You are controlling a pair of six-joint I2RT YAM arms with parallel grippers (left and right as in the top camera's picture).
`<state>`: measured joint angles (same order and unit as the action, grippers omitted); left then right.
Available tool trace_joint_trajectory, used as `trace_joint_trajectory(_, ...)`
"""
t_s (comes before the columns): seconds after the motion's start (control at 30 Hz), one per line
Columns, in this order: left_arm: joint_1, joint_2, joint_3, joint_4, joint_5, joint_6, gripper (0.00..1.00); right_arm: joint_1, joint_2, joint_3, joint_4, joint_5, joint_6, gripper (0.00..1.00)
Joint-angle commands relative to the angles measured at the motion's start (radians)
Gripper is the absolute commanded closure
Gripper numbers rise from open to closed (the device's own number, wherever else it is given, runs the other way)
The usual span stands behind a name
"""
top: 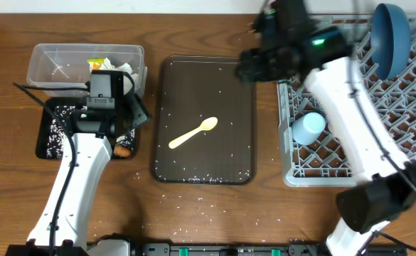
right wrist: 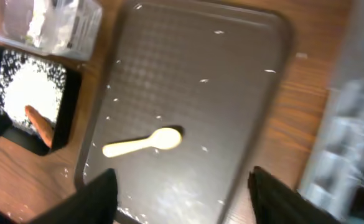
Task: Sort waste into correct bins and load items into the dishwasher rack
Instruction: 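Move the right gripper to the yellow spoon on the brown tray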
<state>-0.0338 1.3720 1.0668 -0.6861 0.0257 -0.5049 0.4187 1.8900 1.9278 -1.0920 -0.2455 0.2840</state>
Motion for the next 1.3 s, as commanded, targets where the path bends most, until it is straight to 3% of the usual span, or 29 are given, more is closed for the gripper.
trace_joint_trajectory(0.0,0.022,-0.003,0.017,-0.022,-0.099,0.014,0.22,0.063,0.06,-0.079,0.054,0.035,0.189,0.46)
trace_joint_trajectory(0.27,0.023,-0.003,0.017,-0.035,-0.098,0.014,0.12,0.19,0.103,-0.244,0.225,0.033,0.621,0.47)
trace_joint_trajectory(0.53,0.023,-0.003,0.017,-0.035,-0.098,0.014,0.07,0.314,0.126,-0.401,0.438,0.18,0.835,0.49)
trace_joint_trajectory(1.27,0.023,-0.003,0.017,-0.035,-0.098,0.014,0.04,0.335,0.272,-0.406,0.435,0.145,0.883,0.6)
